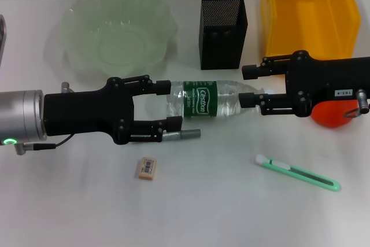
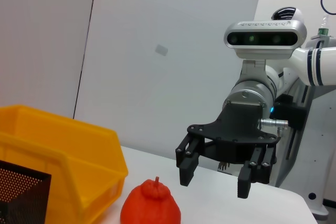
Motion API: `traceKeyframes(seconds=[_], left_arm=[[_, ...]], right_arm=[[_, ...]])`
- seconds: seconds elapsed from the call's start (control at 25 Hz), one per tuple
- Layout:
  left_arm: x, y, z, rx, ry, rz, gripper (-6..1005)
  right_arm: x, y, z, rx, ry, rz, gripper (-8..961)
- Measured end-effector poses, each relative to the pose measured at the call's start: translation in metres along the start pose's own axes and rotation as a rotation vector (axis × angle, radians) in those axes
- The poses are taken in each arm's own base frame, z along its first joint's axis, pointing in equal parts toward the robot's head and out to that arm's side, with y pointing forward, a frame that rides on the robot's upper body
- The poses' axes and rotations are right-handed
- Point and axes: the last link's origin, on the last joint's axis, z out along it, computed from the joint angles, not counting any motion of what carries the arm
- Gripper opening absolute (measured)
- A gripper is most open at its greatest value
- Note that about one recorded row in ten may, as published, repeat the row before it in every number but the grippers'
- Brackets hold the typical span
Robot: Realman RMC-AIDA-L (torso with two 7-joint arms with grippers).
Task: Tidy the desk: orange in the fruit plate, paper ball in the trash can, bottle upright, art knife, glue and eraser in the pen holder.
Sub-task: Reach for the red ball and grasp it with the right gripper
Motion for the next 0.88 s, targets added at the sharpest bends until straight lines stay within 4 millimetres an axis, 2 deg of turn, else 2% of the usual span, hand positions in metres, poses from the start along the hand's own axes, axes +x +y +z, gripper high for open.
traceKeyframes(seconds=[0.64, 0.88], left_arm=[[0.0, 0.0, 0.0, -0.001, -0.001, 0.002, 801], [0.001, 0.0, 0.0, -0.005, -0.003, 0.01, 801]], right_arm=[[-0.001, -0.001, -0.001, 0.009, -0.006, 0.003, 597], [-0.015, -0.004, -0.014, 0.03, -0.004, 0.064, 595]])
